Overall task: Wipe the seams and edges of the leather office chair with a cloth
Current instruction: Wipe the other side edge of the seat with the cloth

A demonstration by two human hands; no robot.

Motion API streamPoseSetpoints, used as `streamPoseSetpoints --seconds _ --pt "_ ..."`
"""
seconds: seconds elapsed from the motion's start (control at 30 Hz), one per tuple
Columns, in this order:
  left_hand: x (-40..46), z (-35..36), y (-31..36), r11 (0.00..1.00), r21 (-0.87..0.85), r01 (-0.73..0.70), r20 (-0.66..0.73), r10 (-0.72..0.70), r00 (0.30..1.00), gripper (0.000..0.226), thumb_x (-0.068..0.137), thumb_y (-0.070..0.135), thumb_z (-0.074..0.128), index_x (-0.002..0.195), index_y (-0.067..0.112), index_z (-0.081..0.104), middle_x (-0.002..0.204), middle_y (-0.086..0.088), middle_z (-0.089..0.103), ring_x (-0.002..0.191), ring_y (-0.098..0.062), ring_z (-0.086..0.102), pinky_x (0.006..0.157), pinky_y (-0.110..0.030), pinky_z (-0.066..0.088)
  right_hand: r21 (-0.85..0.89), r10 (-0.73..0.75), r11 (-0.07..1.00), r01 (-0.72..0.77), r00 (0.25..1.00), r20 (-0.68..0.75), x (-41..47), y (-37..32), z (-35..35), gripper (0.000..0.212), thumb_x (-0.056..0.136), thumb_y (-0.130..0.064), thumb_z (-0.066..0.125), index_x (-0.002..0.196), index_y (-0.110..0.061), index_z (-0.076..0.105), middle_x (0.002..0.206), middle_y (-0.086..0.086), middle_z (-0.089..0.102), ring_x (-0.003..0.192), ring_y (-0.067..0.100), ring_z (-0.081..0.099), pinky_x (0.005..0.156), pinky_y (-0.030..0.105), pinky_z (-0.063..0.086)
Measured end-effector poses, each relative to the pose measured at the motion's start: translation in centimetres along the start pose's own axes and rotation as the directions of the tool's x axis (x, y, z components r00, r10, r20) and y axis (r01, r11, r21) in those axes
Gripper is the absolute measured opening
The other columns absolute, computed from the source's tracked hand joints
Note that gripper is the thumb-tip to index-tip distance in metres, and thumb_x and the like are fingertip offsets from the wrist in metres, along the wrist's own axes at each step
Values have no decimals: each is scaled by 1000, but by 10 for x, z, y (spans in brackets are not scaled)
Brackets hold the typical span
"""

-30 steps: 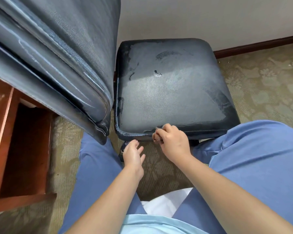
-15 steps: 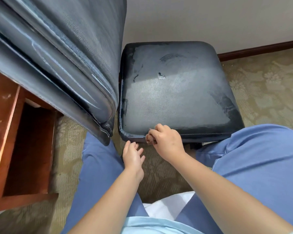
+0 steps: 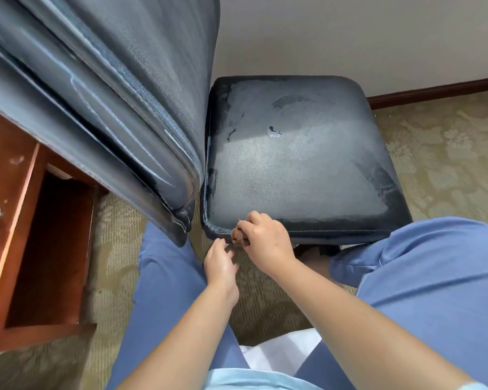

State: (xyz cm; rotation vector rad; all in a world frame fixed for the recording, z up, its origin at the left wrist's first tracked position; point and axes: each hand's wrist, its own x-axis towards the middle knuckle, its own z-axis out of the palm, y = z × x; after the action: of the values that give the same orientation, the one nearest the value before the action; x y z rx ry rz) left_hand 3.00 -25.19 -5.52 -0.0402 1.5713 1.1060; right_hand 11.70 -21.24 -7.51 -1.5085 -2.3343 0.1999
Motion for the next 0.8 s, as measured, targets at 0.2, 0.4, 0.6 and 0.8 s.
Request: streamPoseSetpoints --seconds 0.2,0.4,0.6,0.8 --pt "0 -3 0 1000 16 -2 -30 2 1000 39 103 21 39 140 10 45 144 -2 47 127 -20 50 107 -40 39 5 -3 1000 3 999 -32 -20 32 -10 23 55 -5 80 71 -17 67 72 2 56 57 26 53 45 26 37" --pt "3 -4 1 998 -60 31 -30 -33 999 35 102 19 41 134 10 50 127 1 53 125 -20 52 99 -37 41 12 -7 1000 8 999 -39 0 4 1 15 61 -11 77 67 -14 64 69 3 53 57 25 52 46 24 29" --pt "6 -5 4 997 -70 42 -25 -44 999 24 101 22 42 117 15 58 120 1 59 118 -18 55 89 -34 43 -95 -173 981 167 983 -55 7 -4 8 15 77 -24 56 66 -17 64 68 1 52 58 23 52 49 26 23" --pt "5 -6 1 998 -57 30 -41 -32 999 38 102 21 39 137 10 48 143 -1 49 127 -20 50 101 -38 41 -160 -260 954 253 965 -22 -12 33 4 18 63 -14 79 72 -17 64 74 2 56 62 24 52 50 30 33"
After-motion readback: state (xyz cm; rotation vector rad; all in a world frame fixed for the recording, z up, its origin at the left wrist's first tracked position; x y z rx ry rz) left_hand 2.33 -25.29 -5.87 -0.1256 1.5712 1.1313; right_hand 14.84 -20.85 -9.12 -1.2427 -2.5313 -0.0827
